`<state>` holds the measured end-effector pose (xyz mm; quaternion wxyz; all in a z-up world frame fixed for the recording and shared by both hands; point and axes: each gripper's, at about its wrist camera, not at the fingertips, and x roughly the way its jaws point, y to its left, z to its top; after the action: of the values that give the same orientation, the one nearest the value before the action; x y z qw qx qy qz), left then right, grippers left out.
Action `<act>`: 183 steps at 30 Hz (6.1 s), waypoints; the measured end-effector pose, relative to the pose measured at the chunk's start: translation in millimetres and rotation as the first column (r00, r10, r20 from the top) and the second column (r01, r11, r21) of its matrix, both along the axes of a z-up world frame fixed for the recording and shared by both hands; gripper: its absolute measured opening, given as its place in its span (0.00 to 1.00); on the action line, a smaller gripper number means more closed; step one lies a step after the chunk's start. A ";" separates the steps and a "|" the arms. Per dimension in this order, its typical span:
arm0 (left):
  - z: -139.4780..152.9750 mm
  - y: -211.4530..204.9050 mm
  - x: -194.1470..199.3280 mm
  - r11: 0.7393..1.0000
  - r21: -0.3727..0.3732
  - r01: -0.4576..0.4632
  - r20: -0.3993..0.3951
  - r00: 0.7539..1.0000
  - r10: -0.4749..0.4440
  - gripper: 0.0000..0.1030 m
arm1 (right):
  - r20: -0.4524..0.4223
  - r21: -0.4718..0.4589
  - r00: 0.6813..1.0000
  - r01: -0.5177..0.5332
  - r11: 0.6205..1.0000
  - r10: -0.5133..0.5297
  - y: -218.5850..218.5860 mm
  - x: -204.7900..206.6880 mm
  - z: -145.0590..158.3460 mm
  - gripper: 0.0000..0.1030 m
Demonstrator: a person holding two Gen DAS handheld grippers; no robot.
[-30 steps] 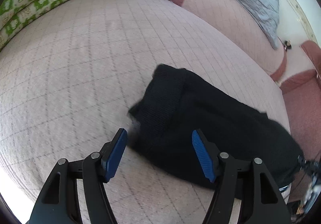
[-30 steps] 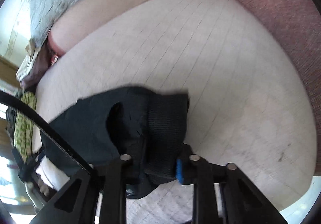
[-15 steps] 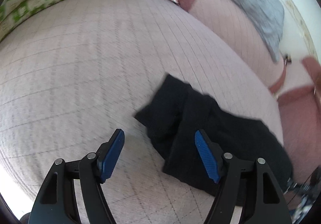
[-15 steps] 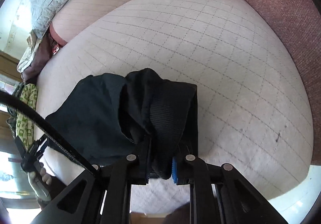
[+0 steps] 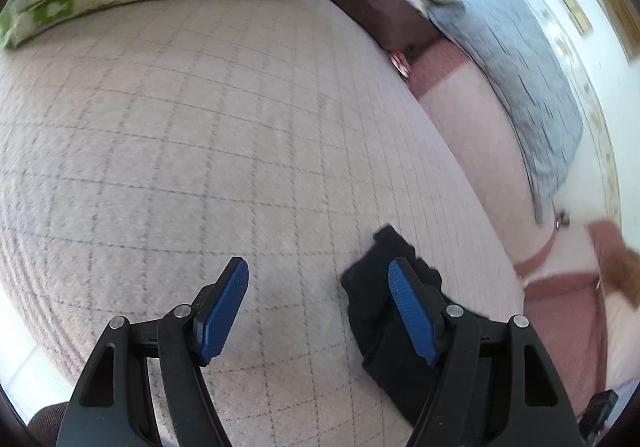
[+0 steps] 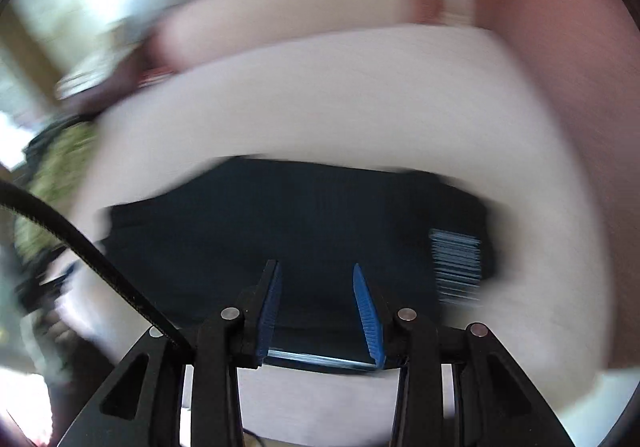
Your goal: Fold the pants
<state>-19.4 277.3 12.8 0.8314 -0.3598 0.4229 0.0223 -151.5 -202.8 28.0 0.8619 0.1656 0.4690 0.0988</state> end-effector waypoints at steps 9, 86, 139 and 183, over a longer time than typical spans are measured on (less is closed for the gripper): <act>1.0 11.5 -10.2 1.000 0.007 -0.012 0.005 1.000 0.012 0.70 | -0.029 -0.012 0.949 -0.313 0.950 0.313 237.9 108.7 -34.1 0.46; -22.1 -80.8 51.4 0.927 0.085 0.365 -0.018 0.931 -0.365 0.06 | -0.263 0.099 0.871 -0.404 0.910 0.415 287.0 248.2 -76.1 0.29; -24.9 -241.8 0.2 0.828 0.185 0.529 -0.105 0.848 -0.519 0.37 | -0.075 0.505 0.996 0.071 0.860 -0.038 10.6 75.7 -95.4 0.48; 10.3 -173.3 -85.6 0.843 0.155 0.515 0.006 0.853 -0.522 0.22 | -0.079 0.043 0.993 -0.081 0.996 0.084 67.8 54.8 -50.5 0.25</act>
<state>-105.0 104.0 23.1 0.8404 -0.1701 0.4818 -0.1806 -96.7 -135.1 -22.4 0.8339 0.1668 0.5080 0.1368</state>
